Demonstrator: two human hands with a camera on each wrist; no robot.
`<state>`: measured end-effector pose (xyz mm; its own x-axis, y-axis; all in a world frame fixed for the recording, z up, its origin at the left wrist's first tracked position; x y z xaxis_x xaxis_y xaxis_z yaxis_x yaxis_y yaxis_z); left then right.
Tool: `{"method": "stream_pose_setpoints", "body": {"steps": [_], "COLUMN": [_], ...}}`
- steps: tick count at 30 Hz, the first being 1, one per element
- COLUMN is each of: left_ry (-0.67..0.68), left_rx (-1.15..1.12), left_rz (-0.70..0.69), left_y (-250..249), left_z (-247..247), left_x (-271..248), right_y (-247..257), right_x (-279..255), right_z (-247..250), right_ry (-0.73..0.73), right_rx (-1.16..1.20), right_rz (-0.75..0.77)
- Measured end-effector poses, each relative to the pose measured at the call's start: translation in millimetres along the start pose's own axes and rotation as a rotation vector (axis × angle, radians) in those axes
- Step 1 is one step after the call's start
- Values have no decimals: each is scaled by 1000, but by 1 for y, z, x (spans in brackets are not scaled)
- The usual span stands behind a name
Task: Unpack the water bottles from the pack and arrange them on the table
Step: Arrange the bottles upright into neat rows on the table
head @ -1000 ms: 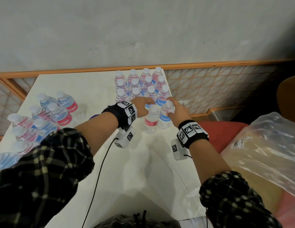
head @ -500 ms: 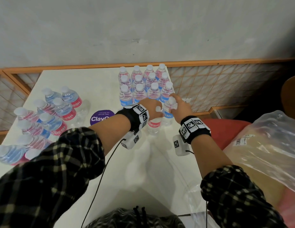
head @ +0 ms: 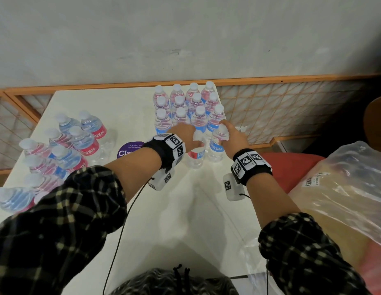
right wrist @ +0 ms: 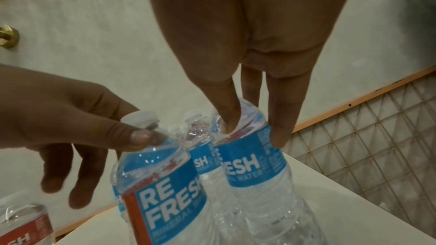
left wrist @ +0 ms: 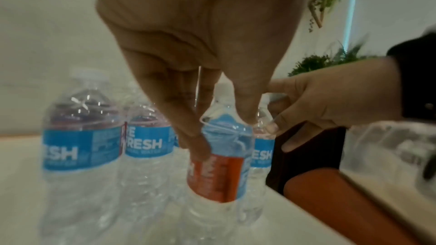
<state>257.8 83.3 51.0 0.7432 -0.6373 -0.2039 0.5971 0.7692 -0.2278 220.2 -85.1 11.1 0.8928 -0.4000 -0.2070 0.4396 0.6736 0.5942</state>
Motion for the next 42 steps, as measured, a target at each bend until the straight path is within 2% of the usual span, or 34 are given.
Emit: {"method": "stream_pose_setpoints", "body": {"steps": [4, 10, 15, 20, 28, 37, 42], "left_ry": [-18, -32, -94, -154, -148, -134, -113], "left_rx": [-183, -232, -288, -392, -463, -446, -410], "left_rz": [-51, -86, -39, 4, 3, 5, 64], "left_y": [-1, -13, -6, -1, 9, 14, 17], "left_z": [5, 0, -3, -6, -10, -10, -16], "left_x": [4, 9, 17, 23, 27, 33, 35], "right_y": [-1, -4, -11, -16, -26, -23, -22], "right_x": [1, -4, -12, -11, -12, -5, -2], "right_z": [0, -7, -4, -12, -20, -23, -25], "right_ry": [1, 42, -2, 24, 55, 42, 65], "right_rx": [0, 136, 338, 498, 528, 542, 541], "right_rz": [0, 29, 20, -64, -85, -94, -97]}}
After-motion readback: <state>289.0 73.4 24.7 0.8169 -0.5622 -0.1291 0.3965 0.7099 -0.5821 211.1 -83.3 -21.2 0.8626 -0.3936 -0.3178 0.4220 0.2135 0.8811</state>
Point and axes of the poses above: each hand's wrist, its own x-axis towards the middle knuckle, its own z-axis out of the back of the hand, y = z × x, the point moved 3 cm from there along x, towards the middle knuckle, and after that the axes turned 11 degrees about -z, right-handed, at the moved point
